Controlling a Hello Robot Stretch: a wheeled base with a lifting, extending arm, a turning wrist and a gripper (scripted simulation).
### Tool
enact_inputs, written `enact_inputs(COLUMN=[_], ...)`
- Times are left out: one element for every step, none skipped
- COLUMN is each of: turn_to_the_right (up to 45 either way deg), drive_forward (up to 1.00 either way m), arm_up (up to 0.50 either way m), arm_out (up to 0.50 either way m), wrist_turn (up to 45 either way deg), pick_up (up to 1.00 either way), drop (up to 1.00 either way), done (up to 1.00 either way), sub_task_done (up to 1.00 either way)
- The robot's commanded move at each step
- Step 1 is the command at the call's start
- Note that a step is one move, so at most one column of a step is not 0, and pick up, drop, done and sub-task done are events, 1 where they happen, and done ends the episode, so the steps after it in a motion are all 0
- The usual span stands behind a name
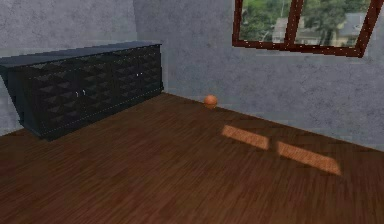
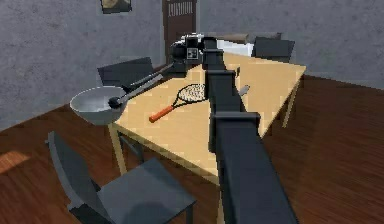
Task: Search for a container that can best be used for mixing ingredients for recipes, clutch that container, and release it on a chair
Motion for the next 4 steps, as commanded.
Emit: enact_inputs(turn_to_the_right=[0.0, 0.0, 0.0, 0.0], drive_forward=[0.0, 0.0, 0.0, 0.0], arm_up=[0.0, -0.32, -0.32, 0.0], arm_out=[0.0, 0.0, 0.0, 0.0], wrist_turn=[15.0, 0.0, 0.0, 0.0], pick_up=[0.0, 0.0, 0.0, 0.0], drop=[0.0, 0.0, 0.0, 1.0], done=[0.0, 0.0, 0.0, 0.0], sub_task_done=[0.0, 0.0, 0.0, 0.0])
